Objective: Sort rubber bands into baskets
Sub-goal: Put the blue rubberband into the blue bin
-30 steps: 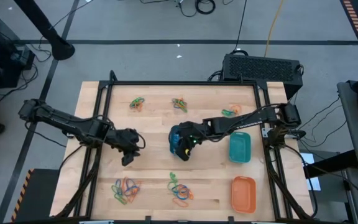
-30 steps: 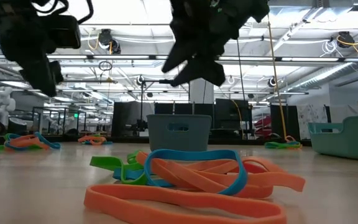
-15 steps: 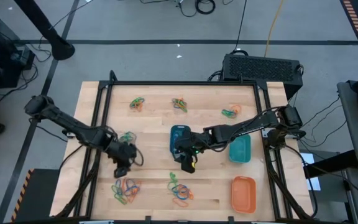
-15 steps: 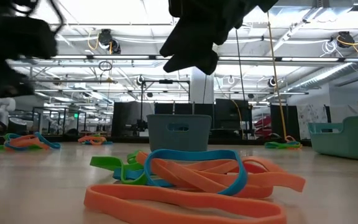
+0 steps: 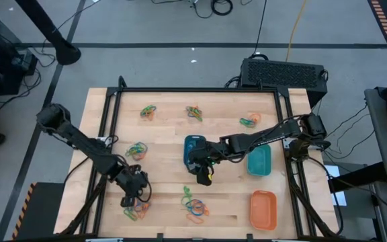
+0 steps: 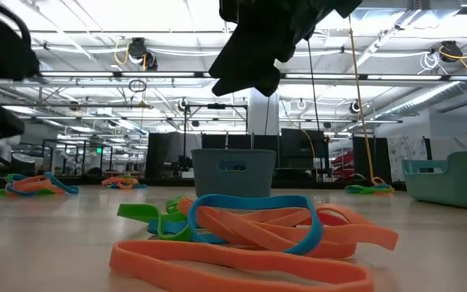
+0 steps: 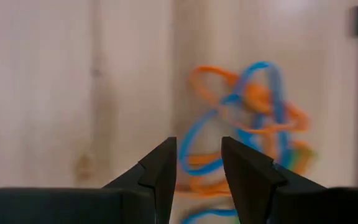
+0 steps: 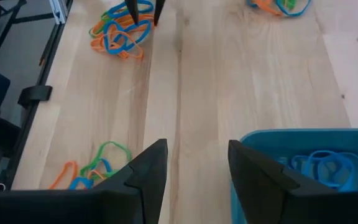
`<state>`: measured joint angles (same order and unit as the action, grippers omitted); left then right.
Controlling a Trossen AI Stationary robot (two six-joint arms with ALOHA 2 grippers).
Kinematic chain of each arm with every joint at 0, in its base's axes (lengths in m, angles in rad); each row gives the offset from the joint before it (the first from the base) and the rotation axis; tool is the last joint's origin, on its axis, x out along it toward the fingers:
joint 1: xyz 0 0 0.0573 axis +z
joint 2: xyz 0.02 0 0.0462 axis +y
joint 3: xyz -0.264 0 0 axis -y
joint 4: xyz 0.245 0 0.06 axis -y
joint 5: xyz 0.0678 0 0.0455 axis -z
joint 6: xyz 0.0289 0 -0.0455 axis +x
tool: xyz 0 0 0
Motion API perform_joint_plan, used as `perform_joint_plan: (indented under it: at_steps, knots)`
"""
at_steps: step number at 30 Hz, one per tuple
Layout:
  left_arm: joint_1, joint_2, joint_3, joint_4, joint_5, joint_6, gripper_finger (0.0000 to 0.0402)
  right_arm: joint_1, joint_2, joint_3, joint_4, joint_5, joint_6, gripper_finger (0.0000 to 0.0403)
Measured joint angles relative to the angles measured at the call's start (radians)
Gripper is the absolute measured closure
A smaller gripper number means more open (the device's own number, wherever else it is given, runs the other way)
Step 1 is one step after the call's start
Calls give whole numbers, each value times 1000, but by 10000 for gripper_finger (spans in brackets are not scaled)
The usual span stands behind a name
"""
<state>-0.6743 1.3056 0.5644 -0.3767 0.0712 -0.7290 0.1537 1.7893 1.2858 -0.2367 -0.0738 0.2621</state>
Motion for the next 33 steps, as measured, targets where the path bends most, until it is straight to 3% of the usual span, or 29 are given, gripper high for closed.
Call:
perform_joint_plan:
  at_steps: [14, 17, 21, 24, 29, 33]
  knots:
    - [-11, 118, 3, 85, 6, -24, 274, -2, 0, 0, 0, 0, -43, 241]
    - [-11, 118, 3, 78, 1, -24, 302, -2, 0, 0, -1, -1, -47, 241]
    - [-10, 117, 2, 71, 1, -23, 376, -2, 0, 0, -1, 0, -47, 241]
    - [-10, 105, 0, 66, 23, -25, 391, -3, 0, 0, -1, -1, -47, 241]
    - [-11, 51, 30, -108, 32, -24, 397, -6, 0, 0, 0, -1, -47, 241]
    - [-11, -22, 67, -247, -33, -21, 399, -14, 0, 0, 0, 0, -47, 241]
